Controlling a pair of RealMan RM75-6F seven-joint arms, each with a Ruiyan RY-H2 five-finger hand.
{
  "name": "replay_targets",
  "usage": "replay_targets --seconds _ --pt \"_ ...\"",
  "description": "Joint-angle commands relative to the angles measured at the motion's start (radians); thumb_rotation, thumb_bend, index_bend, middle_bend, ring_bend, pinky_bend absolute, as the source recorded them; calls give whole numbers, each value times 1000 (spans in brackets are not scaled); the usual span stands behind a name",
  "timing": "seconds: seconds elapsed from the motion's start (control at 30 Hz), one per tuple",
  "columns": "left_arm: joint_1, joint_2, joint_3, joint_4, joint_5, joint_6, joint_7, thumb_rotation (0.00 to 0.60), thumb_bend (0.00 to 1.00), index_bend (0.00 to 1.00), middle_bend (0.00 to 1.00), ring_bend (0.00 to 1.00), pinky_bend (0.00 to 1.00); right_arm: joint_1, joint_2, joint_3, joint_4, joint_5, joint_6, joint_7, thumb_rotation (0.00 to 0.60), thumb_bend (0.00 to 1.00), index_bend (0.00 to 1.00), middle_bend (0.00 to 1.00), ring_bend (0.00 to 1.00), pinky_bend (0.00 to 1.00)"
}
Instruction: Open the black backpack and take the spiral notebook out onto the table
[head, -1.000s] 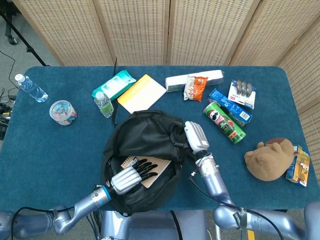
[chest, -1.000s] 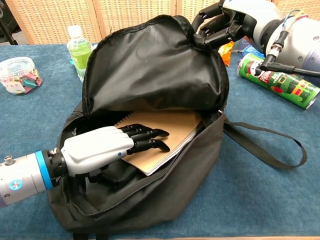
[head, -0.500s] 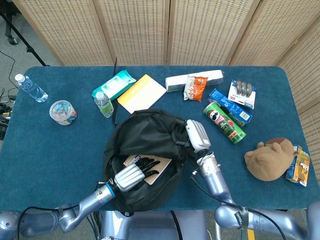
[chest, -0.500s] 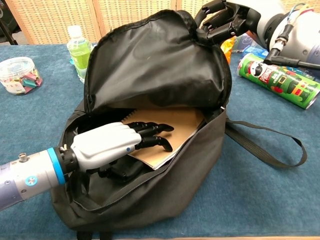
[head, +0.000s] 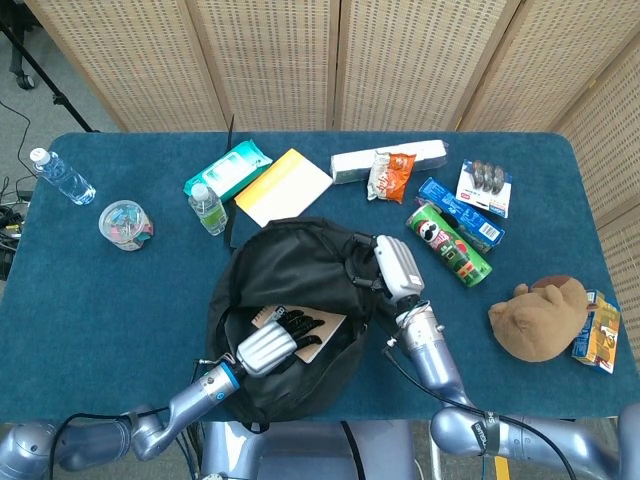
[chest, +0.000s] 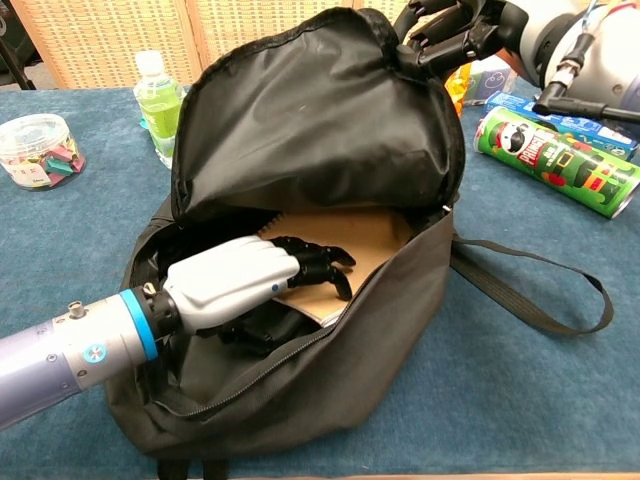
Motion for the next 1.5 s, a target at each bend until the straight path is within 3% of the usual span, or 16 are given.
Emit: replay_targets --seconds 0.03,0.17,0.3,0.53,0.8,1.2,1.5 --pt "3 -29 -9 42 10 53 -20 600 672 595 345 269 374 1 3 3 1 2 0 3 600 724 669 664 529 490" --pt "12 -46 -2 86 30 119 -49 600 673 742 466 324 419 2 8 7 5 6 2 9 600 724 669 663 529 490" --pt "20 -41 3 107 44 175 -85 600 673 800 518 352 440 4 11 11 22 8 3 12 600 724 669 664 529 490" --pt "31 -3 7 85 52 236 -126 600 673 817 539 356 443 3 13 12 45 39 -9 24 600 724 669 663 529 490" --pt "41 61 -16 -18 48 323 -221 600 671 822 545 356 444 -1 18 5 41 65 -36 48 600 724 669 664 529 490" --pt "49 85 -23 -111 48 359 -279 600 671 822 546 356 444 0 24 -3 32 73 -43 53 600 724 669 663 529 490" --pt "55 165 -53 -240 47 408 -312 600 672 825 552 357 444 -3 28 -8 57 94 -53 62 600 724 672 664 529 490"
